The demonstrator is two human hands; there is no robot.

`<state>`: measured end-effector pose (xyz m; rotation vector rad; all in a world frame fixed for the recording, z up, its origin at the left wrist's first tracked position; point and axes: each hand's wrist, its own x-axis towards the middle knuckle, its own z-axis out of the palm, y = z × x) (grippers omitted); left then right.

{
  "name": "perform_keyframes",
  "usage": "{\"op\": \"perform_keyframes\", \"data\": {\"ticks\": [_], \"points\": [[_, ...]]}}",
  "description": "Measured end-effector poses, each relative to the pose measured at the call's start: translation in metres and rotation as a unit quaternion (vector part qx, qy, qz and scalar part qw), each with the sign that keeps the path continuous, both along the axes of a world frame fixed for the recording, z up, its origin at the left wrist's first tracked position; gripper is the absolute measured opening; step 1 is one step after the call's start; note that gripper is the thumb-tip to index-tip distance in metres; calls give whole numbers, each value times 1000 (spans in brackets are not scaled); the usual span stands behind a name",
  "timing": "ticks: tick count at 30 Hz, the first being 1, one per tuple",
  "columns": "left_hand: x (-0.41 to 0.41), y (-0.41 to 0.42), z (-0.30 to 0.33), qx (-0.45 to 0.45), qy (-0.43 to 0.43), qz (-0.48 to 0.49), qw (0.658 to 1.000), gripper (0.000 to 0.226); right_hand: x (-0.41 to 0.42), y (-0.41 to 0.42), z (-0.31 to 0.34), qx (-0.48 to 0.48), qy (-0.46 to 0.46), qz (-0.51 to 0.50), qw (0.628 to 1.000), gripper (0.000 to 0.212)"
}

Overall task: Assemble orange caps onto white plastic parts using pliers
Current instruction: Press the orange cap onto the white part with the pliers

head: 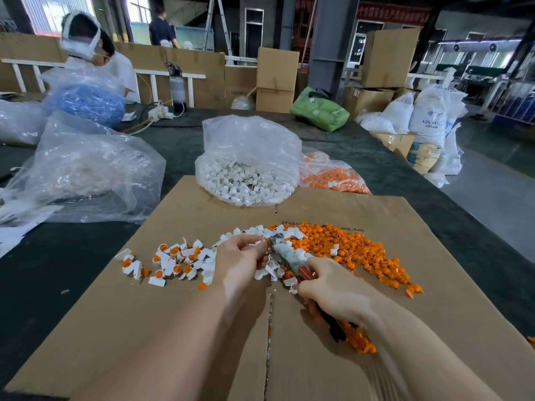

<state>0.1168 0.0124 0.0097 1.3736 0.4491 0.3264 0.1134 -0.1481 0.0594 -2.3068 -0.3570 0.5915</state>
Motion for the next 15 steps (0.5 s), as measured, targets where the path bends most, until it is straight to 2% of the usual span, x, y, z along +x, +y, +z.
{"op": "perform_keyframes", "data": {"ticks": [5, 8, 10, 13, 15], "points": [[-2, -7, -2, -22, -3, 13, 1000, 8, 0, -2, -4, -13, -43, -8, 999, 19], [-2, -8, -2, -39, 0, 24, 999, 8, -1, -5, -8, 54, -8, -45, 997, 29], [-4, -8, -3, -37, 1, 26, 999, 7, 2, -9, -12, 71, -29, -86, 993, 35], [-14, -5, -8, 11, 13, 3, 1000, 10, 16, -18, -22, 25, -124, -153, 980, 40], [-20, -4, -14, 92, 24, -33, 995, 15, 25, -26, -30, -70, -192, -176, 963, 51]]}}
